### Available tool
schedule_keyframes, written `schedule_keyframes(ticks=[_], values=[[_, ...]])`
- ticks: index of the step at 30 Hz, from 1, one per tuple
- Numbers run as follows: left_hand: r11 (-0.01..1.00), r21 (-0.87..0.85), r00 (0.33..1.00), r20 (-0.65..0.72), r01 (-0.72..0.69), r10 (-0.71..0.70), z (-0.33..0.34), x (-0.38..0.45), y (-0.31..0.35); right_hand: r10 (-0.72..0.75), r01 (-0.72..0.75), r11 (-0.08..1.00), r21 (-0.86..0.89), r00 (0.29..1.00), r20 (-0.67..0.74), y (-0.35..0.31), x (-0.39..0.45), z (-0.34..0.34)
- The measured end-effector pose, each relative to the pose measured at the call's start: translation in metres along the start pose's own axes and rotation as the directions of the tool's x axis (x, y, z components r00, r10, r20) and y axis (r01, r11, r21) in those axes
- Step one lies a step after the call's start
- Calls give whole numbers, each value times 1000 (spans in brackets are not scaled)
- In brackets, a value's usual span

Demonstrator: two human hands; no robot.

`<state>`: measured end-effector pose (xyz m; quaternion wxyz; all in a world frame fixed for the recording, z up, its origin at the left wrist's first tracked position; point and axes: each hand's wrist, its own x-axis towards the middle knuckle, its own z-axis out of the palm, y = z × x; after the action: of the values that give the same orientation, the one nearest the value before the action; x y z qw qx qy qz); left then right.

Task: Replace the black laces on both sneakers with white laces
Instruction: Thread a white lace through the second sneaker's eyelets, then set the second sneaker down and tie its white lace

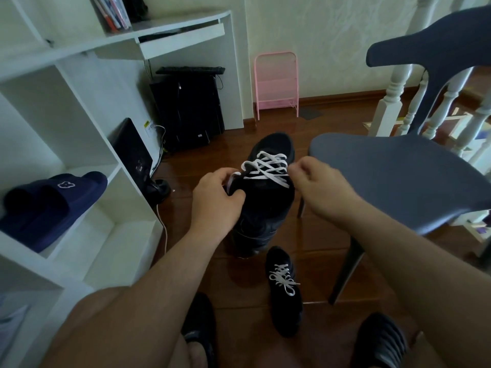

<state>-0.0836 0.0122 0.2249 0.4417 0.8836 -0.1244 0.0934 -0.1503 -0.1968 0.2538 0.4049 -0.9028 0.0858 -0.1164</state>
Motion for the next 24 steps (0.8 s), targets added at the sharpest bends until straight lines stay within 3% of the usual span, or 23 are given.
schedule_keyframes(ticks=[2, 5, 9, 13, 19, 24], values=[[1000, -1, 1000, -1, 10, -10, 0, 3, -5, -92, 102, 965, -242, 994, 52, 5, -1, 7], [998, -33, 999, -8, 48, -48, 1, 7, -10, -42, 73, 930, -360, 995, 93, 14, 2, 5], [989, -86, 993, 0, 120, -121, 2, 8, -13, 62, -25, 943, -332, 993, 102, 10, 0, -3], [970, -137, 972, 151, 203, -182, 14, 0, -16, 106, -60, 969, -240, 977, 183, 5, 2, 21], [928, 7, 829, 446, 374, -337, 33, -22, -58, 214, -89, 929, -359, 920, 327, 42, 21, 79], [877, 394, 660, 586, 275, -470, 38, -18, -128, 304, -189, 933, -308, 872, 384, 117, -8, 146]])
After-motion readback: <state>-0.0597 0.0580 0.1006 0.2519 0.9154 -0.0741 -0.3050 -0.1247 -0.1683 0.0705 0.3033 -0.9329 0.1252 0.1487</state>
